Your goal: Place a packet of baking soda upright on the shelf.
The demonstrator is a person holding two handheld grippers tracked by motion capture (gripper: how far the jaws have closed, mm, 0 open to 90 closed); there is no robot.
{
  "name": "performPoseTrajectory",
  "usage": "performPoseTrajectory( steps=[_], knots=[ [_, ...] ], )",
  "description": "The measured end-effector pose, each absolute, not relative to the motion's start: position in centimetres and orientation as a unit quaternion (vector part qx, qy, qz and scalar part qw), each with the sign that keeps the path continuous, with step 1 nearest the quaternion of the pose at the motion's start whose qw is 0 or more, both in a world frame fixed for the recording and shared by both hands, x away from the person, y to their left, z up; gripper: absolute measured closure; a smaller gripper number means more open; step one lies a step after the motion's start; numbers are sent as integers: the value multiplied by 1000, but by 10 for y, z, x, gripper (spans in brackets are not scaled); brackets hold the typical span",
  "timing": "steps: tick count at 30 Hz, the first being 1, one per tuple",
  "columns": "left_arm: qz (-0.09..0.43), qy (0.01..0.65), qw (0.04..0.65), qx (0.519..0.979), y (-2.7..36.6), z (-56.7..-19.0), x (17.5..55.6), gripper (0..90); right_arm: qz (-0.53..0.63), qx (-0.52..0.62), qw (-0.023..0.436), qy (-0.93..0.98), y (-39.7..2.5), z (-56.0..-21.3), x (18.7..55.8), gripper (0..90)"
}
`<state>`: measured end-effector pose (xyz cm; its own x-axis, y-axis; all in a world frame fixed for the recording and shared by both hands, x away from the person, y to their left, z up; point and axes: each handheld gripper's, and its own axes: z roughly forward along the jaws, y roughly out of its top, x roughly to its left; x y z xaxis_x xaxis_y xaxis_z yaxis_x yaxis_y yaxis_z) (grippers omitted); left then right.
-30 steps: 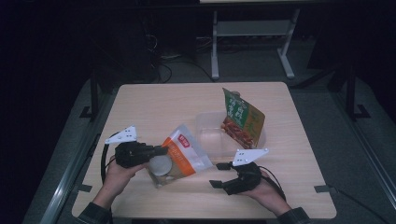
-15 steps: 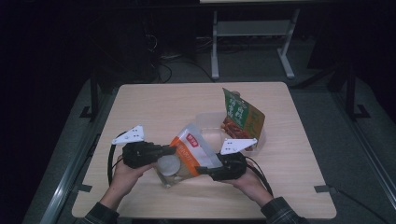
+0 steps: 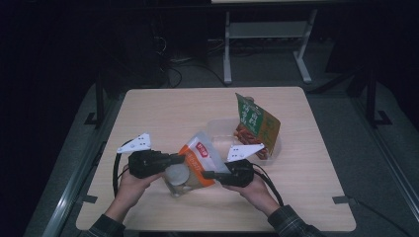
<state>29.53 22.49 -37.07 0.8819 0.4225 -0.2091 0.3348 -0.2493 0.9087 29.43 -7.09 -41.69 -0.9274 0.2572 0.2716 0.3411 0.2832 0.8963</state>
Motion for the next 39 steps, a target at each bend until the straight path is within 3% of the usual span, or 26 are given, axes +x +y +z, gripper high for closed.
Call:
performPoseTrajectory(
  steps=[16, 27, 33, 39],
  knots=[
    [41, 244, 557, 793, 223, -377, 295, 873, -571, -163, 55, -803, -74, -408, 292, 900],
    [55, 238, 525, 815, 214, -384, 297, 709, -569, -132, 40, -810, -72, -396, 285, 900],
    [54, 225, 510, 829, 211, -387, 295, 514, -563, -122, 32, -817, -72, -393, 283, 900],
    [57, 225, 496, 836, 218, -395, 292, 374, -556, -112, 28, -823, -74, -389, 282, 900]
  ],
)
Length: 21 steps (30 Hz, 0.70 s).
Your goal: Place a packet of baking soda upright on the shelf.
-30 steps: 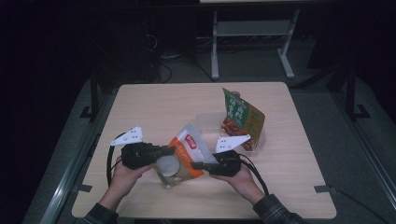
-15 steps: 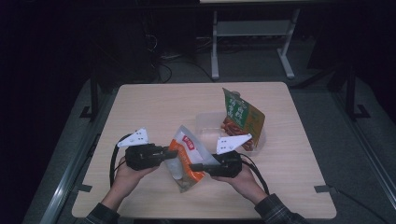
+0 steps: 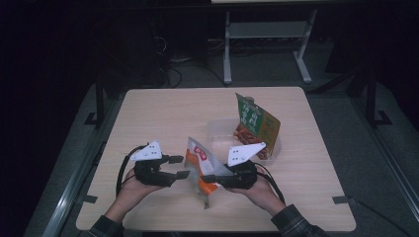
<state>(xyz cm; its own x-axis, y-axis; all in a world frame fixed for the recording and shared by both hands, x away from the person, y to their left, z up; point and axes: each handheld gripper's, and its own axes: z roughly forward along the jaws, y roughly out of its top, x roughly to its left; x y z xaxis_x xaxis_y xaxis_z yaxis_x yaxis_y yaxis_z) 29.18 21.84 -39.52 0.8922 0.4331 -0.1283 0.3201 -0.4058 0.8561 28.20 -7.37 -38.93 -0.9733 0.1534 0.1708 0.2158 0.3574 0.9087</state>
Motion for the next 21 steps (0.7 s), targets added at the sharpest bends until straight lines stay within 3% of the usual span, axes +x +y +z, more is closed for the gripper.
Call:
performPoseTrajectory(
  steps=[9, 21],
  knots=[
    [73, 248, 466, 846, 235, -410, 283, 279, -560, -107, 25, -821, -78, -382, 282, 900],
    [60, 280, 442, 850, 252, -428, 270, 261, -562, -97, 6, -821, -92, -356, 291, 900]
  ],
)
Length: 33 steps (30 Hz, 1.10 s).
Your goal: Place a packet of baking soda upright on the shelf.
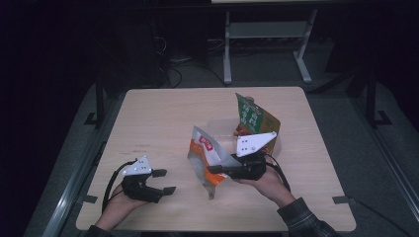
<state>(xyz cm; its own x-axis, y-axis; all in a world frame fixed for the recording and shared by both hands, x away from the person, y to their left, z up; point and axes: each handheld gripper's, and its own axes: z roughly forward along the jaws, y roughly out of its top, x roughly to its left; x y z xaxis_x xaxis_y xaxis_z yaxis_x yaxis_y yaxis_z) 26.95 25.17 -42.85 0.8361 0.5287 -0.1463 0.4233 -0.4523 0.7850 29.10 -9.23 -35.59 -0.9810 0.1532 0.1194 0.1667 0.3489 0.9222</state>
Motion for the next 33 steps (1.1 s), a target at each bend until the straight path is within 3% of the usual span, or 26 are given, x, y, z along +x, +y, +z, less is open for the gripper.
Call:
performPoseTrajectory(
  steps=[33],
  knots=[
    [52, 274, 436, 856, 248, -436, 274, 238, -560, -120, -55, -818, -128, -311, 337, 900]
  ],
)
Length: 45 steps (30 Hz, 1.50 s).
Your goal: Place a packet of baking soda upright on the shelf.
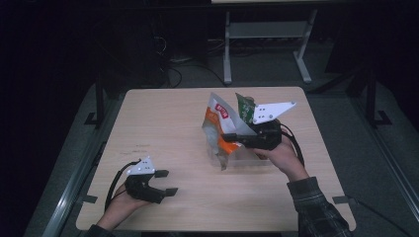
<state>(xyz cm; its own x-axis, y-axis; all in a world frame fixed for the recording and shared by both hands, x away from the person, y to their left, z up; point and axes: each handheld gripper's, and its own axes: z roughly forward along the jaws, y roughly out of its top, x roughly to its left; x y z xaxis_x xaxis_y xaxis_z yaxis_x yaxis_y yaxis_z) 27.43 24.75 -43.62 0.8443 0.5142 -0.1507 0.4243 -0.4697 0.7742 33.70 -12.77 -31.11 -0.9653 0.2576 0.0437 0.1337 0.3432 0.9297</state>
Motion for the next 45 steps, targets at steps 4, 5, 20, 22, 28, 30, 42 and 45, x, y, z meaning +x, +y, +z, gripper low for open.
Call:
performPoseTrajectory(
  steps=[4, 5, 20, 22, 28, 30, 42, 45],
  knots=[
    [53, 274, 436, 855, 248, -436, 275, 238, 555, 129, 65, 819, -128, -312, 345, 900],
    [50, 279, 436, 854, 248, -436, 274, 239, 553, 131, 68, 820, -128, -313, 347, 900],
    [53, 275, 434, 857, 250, -435, 274, 238, 525, 156, 90, 832, -126, -324, 366, 900],
    [52, 276, 431, 858, 250, -435, 274, 238, 521, 160, 93, 833, -126, -326, 367, 900],
    [50, 276, 430, 858, 250, -435, 274, 238, 511, 169, 101, 837, -127, -329, 370, 900],
    [50, 275, 430, 859, 249, -435, 273, 238, 511, 171, 99, 837, -128, -331, 371, 900],
    [46, 277, 429, 859, 249, -436, 273, 238, 493, 174, 88, 848, -129, -341, 374, 900],
    [48, 272, 428, 861, 249, -435, 273, 238, 486, 180, 86, 851, -127, -346, 376, 900]
  ],
)
